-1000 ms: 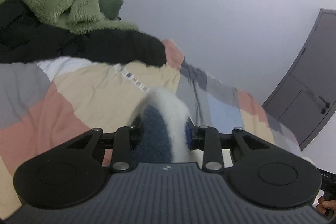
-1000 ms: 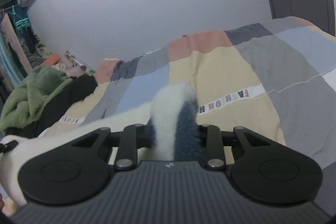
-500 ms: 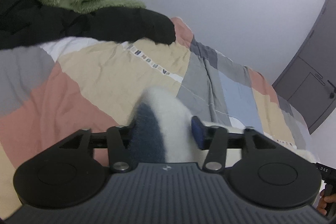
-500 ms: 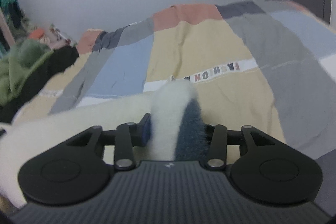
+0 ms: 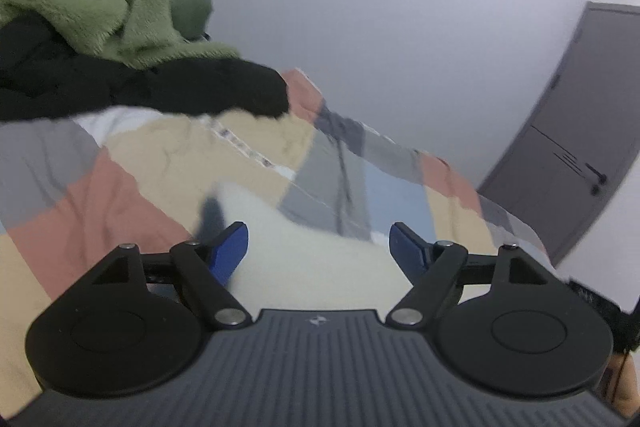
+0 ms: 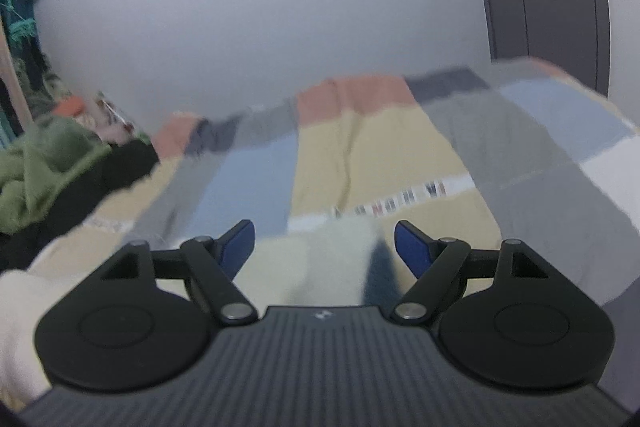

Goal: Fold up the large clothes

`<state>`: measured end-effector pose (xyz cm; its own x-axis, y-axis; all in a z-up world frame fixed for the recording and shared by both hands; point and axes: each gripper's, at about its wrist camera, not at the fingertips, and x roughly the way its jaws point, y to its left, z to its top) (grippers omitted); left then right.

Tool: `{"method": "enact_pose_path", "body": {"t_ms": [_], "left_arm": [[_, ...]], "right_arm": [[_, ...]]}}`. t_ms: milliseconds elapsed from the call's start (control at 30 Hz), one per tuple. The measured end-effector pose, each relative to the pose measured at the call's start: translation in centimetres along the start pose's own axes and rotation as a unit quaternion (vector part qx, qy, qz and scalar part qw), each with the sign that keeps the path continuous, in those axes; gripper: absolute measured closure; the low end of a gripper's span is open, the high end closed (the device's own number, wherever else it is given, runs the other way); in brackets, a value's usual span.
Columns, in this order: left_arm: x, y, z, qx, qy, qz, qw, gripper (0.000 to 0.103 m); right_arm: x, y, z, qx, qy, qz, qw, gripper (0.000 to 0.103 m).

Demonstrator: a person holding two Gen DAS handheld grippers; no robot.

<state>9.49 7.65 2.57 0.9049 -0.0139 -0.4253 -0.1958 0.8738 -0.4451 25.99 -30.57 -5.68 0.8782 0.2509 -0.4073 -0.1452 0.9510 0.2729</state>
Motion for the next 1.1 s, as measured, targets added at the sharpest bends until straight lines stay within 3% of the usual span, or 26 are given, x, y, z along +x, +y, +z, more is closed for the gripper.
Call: {"method": "enact_pose_path", "body": {"t_ms": [100,233,367,500,700,867,1100], "left_arm": [[0.3,-1.4,-1.8,-0.004,0.033,-0.024,0.9992,0.021],[1.1,-2.7,-4.2,-0.016,0.083,-0.048,0.9952,0.021],[1.8,-2.6,-6.5,-0.051,0.136,-0.078,0.9864,0.01],[3.2,-1.5,-7.8,-0.101,0.17,-0.085,0.9765,0.008],[6.0,1.7,-9.4,-0.21,0.211,-0.071,0.9521,0.008],[8.2,5.3,-10.2,-0.358,0.192,-0.085,0.9099,0.008],[9.3,6.7,-10.7,-0.425,0.168,-0.088,0.8851,0.009]], "right_arm": [[-1.6,1.4,0.1,-0.018,-0.03,0.015,0.999,0.024],[-2.8,3.4,-0.5,-0.043,-0.033,0.053,0.997,0.024],[-2.5,4.7,-1.6,-0.039,0.0,0.086,0.996,0.024],[-1.3,5.3,-3.0,-0.001,0.057,0.115,0.992,0.024],[0.6,5.7,-4.8,0.035,0.105,0.116,0.987,0.024],[0.3,6.3,-5.2,0.024,0.105,0.112,0.988,0.022],[0.2,6.8,-5.6,0.0,0.098,0.103,0.99,0.022]]}}
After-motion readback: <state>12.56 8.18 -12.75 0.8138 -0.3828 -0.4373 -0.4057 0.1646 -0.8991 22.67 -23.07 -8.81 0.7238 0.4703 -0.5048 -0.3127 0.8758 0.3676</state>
